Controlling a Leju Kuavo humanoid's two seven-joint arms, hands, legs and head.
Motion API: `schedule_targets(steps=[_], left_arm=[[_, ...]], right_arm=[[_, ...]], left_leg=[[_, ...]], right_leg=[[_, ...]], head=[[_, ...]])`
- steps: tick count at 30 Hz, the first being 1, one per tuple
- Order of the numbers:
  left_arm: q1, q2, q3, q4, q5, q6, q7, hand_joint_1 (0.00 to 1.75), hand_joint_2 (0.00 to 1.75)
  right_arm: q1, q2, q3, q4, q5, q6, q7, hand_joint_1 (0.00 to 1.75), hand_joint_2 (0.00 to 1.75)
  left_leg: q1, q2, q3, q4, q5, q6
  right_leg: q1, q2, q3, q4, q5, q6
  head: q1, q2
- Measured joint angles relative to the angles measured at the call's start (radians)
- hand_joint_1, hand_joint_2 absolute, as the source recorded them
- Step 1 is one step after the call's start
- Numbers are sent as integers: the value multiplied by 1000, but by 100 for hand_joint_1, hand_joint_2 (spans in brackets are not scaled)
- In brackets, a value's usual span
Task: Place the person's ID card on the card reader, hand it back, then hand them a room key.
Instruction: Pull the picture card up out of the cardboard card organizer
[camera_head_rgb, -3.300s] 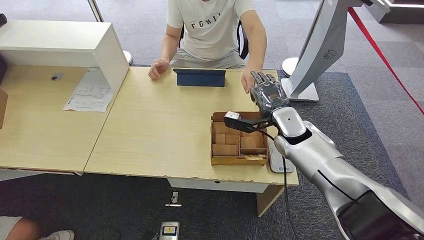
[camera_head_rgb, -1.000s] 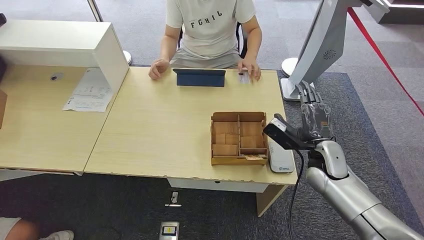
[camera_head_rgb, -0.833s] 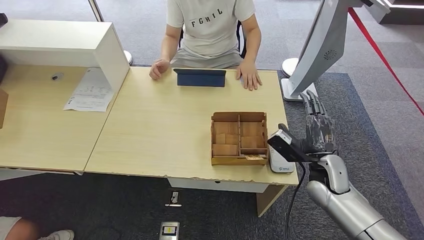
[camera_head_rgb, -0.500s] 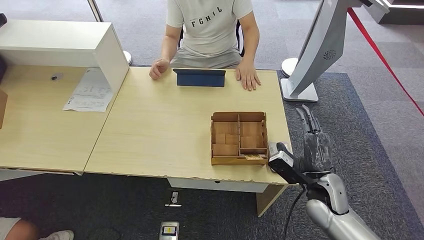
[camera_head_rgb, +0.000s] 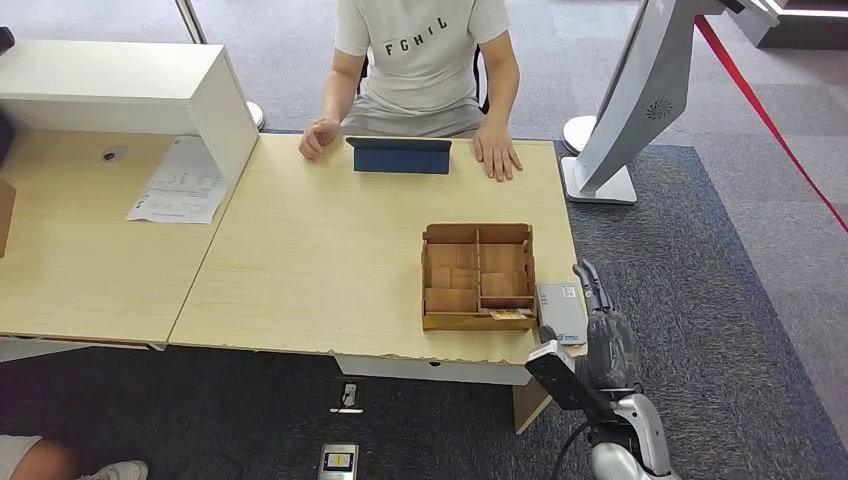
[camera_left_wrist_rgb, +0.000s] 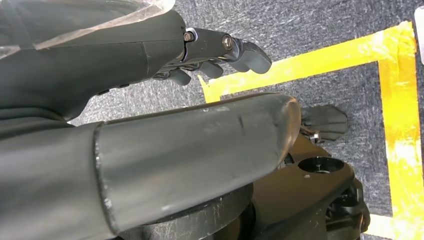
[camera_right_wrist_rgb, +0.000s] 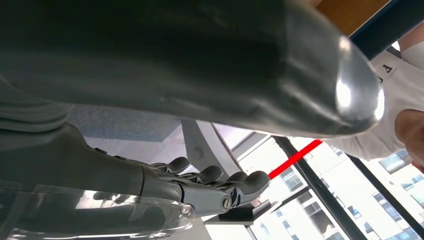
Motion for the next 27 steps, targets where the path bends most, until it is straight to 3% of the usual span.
schedule_targets(steps=[3,7,27], left_arm=[[0,0,2,0,0,2,0,0,0],[0,0,3,0,1,2,0,0,0],[4,1,4,0,2,-4,11,0,0]], right_arm=[[9,10,1,0,-4,0,6,0,0],[8,17,7,2,16,1,41,0,175],[-81,18,66,36,91,84,178,0,175]], left_leg=[[0,0,0,0,0,0],[0,0,0,0,0,0],[0,0,0,0,0,0]], right_leg=[[0,0,0,0,0,0],[0,0,0,0,0,0],[0,0,0,0,0,0]], head=[[0,0],[0,0],[0,0]])
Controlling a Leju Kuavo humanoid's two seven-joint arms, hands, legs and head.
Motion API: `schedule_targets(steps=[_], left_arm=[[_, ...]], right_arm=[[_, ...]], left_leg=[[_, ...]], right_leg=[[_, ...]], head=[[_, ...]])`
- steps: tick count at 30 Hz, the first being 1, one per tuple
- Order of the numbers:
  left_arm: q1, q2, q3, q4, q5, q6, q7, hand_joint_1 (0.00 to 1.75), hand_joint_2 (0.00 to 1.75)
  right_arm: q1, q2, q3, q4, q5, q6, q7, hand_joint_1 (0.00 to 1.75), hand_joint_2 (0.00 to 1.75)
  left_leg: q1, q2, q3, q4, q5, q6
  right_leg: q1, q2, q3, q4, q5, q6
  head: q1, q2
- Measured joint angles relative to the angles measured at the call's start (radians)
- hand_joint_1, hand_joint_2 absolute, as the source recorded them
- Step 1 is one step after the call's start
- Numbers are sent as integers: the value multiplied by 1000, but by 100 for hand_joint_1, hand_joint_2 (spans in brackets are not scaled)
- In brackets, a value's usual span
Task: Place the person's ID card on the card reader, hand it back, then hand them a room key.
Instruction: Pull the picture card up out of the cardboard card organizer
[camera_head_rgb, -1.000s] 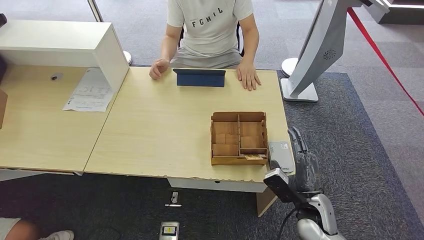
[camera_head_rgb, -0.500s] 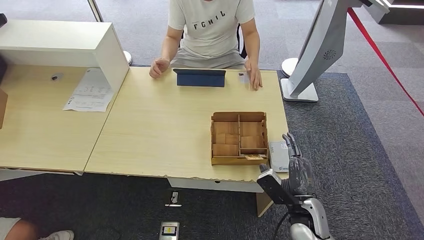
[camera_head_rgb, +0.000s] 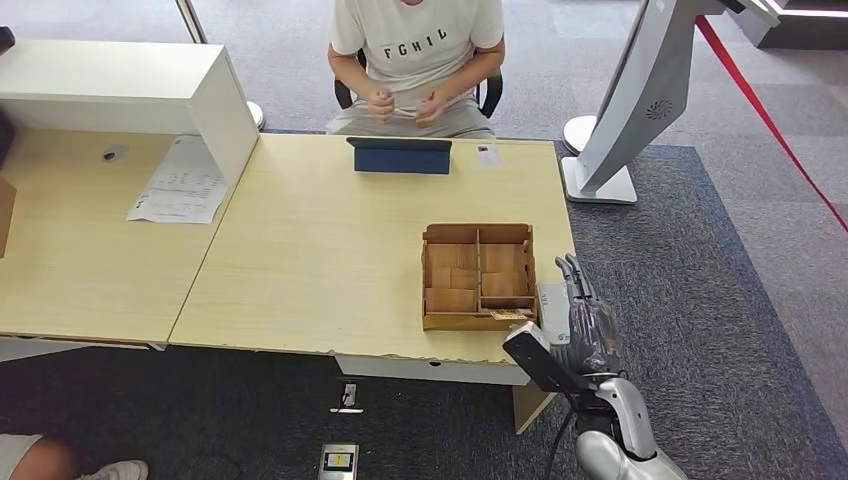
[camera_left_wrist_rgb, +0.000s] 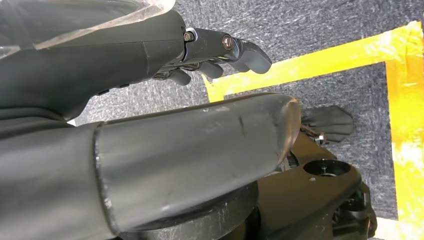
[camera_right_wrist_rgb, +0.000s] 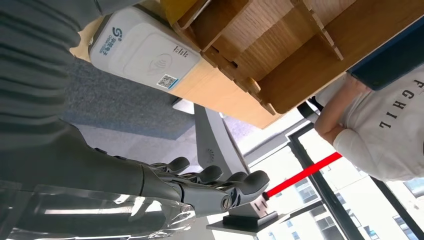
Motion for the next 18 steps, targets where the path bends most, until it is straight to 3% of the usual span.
schedule_targets(steps=[18], left_arm=[[-4,1,0,0,-7,0,0,0,0]], right_arm=[[33,-1,7,-1,60,41,23,0,175]], left_leg=[[0,0,0,0,0,0]], right_leg=[[0,0,0,0,0,0]], head=[[0,0]])
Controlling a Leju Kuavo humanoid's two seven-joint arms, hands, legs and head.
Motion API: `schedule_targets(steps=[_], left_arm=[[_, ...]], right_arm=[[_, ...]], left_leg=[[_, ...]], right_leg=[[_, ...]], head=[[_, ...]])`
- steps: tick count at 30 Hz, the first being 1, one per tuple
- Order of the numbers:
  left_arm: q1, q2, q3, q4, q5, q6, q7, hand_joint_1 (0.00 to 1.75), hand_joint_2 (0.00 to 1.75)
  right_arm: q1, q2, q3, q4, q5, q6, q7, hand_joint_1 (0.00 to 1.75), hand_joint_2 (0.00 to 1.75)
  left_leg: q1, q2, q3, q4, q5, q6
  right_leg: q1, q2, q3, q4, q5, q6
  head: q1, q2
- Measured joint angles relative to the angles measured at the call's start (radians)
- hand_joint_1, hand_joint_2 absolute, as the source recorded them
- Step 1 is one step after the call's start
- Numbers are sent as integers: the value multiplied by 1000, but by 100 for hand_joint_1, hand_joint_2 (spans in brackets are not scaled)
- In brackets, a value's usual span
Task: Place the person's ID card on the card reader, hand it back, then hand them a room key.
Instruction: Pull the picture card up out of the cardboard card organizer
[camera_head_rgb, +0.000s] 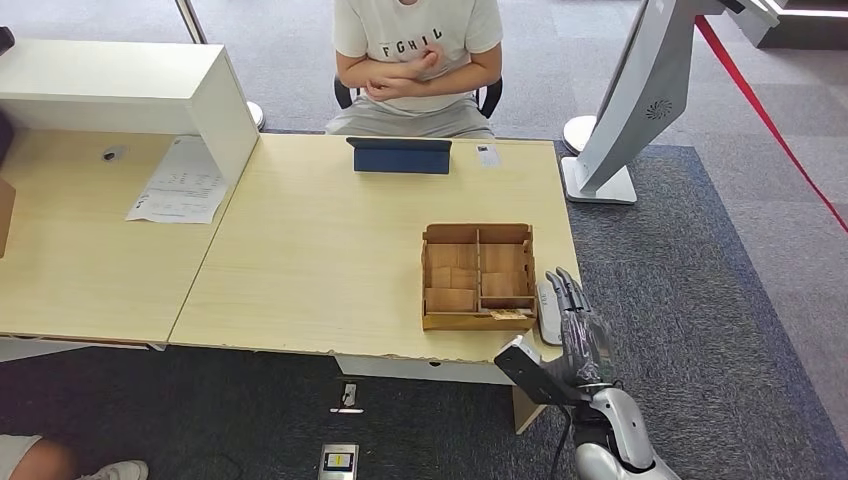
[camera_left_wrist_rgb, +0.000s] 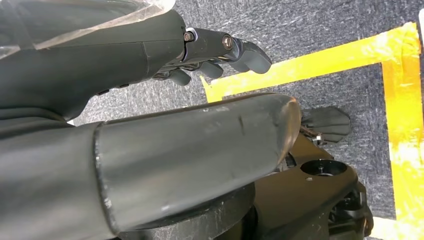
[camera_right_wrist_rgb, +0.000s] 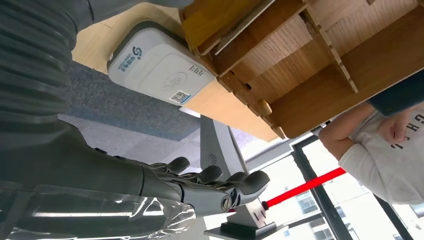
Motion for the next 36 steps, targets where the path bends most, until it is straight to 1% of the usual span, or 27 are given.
schedule_targets(steps=[10,16,25,36], left_arm=[[-5,0,0,0,-5,0,5,0,0],[-7,0,0,0,-10,0,9,0,0],[-18,0,-1,0,-24,-6,23,0,0],[-20,0,-1,0,-21,-3,33,0,0]], right_arm=[[9,17,-7,5,37,48,-16,0,175],[0,31,-7,21,44,55,-33,0,175],[-53,45,-6,71,60,80,-30,0,175],[-113,42,4,142,43,106,-22,0,175]], left_leg=[[0,0,0,0,0,0],[0,0,0,0,0,0],[0,0,0,0,0,0],[0,0,0,0,0,0]], right_leg=[[0,0,0,0,0,0],[0,0,0,0,0,0],[0,0,0,0,0,0],[0,0,0,0,0,0]], head=[[0,0],[0,0],[0,0],[0,0]])
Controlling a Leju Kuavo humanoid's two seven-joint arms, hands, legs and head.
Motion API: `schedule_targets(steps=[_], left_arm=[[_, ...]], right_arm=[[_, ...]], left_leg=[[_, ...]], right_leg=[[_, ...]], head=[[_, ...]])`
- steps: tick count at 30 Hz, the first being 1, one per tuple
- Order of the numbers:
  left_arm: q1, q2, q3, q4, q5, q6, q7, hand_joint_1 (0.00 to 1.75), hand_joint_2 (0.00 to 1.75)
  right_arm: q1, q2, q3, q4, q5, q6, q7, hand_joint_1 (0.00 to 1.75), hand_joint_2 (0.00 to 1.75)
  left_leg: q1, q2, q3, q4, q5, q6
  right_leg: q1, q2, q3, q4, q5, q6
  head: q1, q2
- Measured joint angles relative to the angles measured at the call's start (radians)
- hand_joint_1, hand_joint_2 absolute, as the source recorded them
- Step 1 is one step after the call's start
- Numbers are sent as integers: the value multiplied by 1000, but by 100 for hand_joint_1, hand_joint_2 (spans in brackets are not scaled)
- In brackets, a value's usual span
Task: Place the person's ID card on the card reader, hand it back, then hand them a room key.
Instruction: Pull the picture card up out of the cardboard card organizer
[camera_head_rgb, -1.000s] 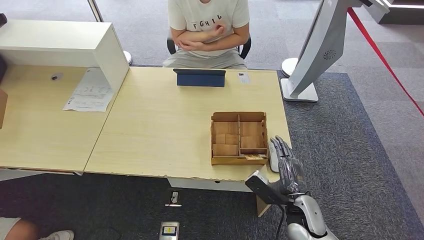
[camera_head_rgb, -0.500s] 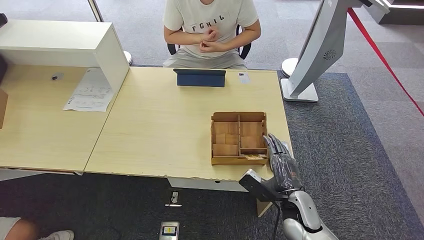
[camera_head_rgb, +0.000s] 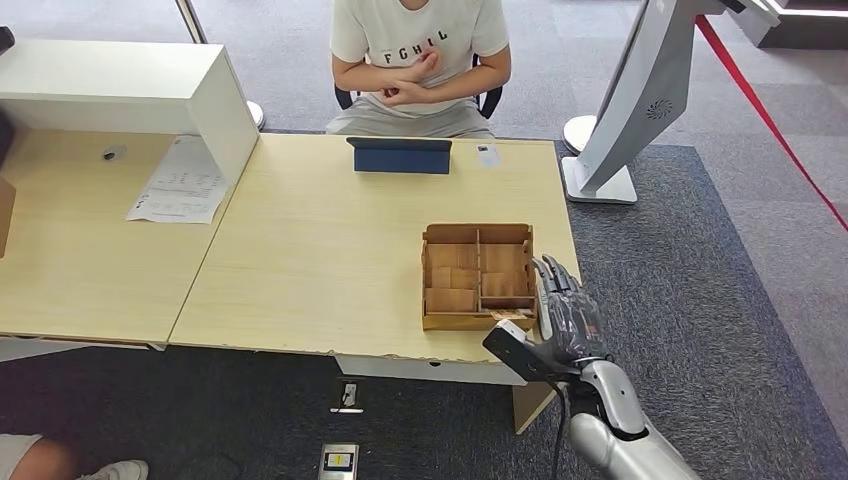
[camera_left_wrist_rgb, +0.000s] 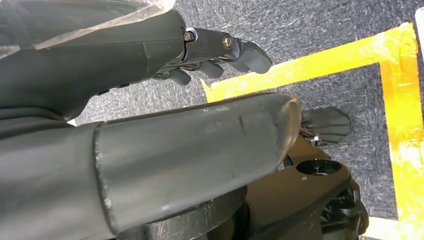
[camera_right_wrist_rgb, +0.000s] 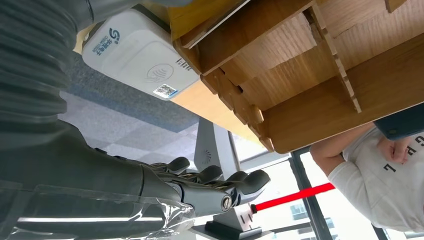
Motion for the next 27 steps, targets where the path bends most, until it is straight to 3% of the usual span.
schedule_targets(steps=[27], left_arm=[[-3,0,0,0,10,12,1,0,0]], right_arm=[[-41,-2,51,96,-94,-32,-42,0,175]], left_leg=[[0,0,0,0,0,0]], right_leg=[[0,0,0,0,0,0]], head=[[0,0]])
